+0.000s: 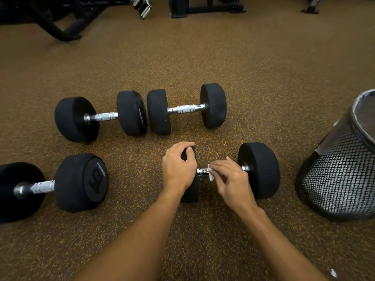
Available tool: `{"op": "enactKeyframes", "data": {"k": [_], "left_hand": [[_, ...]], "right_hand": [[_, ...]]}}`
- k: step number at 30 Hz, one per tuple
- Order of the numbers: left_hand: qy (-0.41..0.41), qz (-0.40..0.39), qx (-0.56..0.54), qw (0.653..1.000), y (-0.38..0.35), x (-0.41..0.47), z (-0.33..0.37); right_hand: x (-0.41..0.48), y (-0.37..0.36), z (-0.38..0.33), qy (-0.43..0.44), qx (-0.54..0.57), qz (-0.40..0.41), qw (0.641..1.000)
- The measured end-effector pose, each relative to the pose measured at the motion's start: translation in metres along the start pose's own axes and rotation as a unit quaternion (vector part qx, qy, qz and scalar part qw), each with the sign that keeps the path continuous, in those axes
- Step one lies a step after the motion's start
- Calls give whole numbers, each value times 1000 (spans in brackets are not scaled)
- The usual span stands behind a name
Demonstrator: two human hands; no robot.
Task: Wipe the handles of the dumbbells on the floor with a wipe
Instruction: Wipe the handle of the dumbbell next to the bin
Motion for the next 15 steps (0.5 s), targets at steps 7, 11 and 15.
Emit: {"op": "enactKeyframes", "data": {"k": [7,11,15], "left_hand": [[-2,-3,-1,1000,0,0,1],[-5,-3,1,1000,0,-2,0],[-3,1,0,1000,1,-1,0]], "right_hand": [[1,-13,-12,20,5,-61,998],[-1,1,-3,17,19,-38,999],[3,-5,-9,1,0,-34,999]]}}
Point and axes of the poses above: each hand's wrist, its own x-axis towards the middle knuckle, its own y-axis out of the back of the hand, z = x × y, the point moved 4 cm from there along x, towards the middle knuckle, and after that the axes turned 5 degrees about -y, right-handed, at the moved point
